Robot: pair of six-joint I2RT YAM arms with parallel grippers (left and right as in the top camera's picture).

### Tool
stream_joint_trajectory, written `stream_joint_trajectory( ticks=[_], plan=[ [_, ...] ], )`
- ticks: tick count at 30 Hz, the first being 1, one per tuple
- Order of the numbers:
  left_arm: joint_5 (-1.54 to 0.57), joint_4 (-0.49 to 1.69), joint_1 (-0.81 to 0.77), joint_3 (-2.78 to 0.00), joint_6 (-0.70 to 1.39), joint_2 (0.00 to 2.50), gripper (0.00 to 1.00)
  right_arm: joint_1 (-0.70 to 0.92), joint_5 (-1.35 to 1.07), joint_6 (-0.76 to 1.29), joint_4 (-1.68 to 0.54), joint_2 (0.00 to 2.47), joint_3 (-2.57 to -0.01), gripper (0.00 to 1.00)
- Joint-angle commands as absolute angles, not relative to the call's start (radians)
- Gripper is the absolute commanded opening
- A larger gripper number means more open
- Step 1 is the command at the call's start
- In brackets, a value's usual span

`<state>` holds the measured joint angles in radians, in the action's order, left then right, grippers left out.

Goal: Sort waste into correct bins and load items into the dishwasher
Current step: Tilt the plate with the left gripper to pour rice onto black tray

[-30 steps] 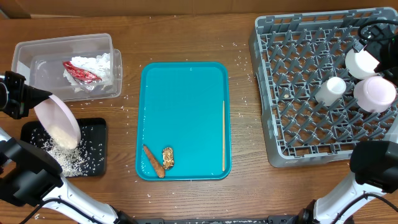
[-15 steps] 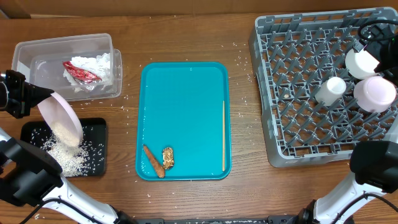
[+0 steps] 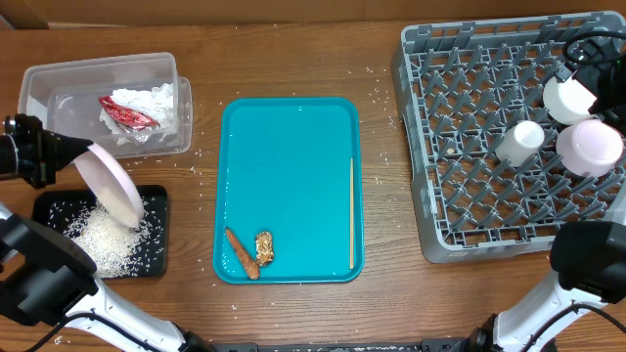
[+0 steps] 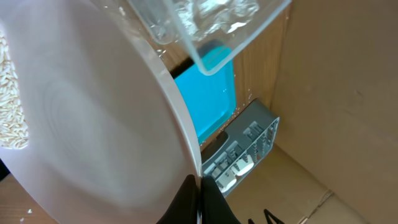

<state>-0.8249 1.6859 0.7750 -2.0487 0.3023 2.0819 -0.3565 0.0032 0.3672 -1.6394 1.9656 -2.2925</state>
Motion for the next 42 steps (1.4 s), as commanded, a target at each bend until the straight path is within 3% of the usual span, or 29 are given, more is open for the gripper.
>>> stream_joint_trajectory(
  ticks=[1, 12, 42],
  plan=[
    [-0.847, 1.69, 0.801, -1.987, 0.275, 2.061, 0.04, -0.355, -0.002, 0.375, -1.636, 1.92, -2.324, 1.0],
    [-0.941, 1.69, 0.879, -1.929, 0.136, 2.061, 0.04, -0.355, -0.002, 0.375, -1.636, 1.92, -2.324, 1.0],
    [-1.135, 1.691, 0.943, -1.88, 0.231, 2.06, 0.04, -0.355, -0.002, 0.375, -1.636, 1.92, -2.324, 1.0]
  ],
)
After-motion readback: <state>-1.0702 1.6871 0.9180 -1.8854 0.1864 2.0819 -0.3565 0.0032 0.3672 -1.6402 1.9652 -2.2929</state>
